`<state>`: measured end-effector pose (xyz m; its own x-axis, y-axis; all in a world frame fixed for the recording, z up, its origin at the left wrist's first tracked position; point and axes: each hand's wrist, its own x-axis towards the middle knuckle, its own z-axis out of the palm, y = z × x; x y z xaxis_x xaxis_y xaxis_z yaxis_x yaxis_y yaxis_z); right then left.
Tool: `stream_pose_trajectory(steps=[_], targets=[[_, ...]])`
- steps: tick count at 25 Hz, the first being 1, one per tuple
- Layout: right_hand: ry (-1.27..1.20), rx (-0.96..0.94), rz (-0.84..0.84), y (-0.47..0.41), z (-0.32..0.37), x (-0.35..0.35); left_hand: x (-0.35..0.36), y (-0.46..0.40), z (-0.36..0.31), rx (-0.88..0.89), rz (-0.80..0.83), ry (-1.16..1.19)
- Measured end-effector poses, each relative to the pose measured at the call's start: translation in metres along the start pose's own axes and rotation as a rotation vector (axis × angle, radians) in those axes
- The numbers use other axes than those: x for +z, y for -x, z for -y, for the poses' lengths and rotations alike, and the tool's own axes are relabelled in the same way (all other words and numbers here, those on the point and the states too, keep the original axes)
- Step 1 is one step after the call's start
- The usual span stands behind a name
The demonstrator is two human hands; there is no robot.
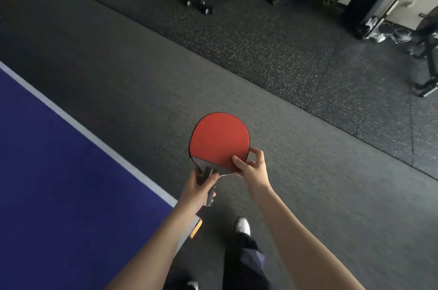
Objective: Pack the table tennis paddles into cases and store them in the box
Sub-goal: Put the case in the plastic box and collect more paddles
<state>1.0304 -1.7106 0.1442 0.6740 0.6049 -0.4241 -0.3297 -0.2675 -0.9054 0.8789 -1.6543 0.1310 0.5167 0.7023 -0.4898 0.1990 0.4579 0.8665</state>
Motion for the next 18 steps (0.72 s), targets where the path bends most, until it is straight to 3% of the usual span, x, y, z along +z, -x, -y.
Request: stream_pose_trajectory(steps=[10, 18], targets=[[0.110, 0.007, 0.236, -0.250, 0.107, -0.001, 0.082, -0.199, -0.098, 0.041, -0.209, 0.089], [0.255, 0.033, 0.493, -0.377, 0.143, 0.116, 0.031, -0.305, -0.153, -0.004, -0.479, 0.243]])
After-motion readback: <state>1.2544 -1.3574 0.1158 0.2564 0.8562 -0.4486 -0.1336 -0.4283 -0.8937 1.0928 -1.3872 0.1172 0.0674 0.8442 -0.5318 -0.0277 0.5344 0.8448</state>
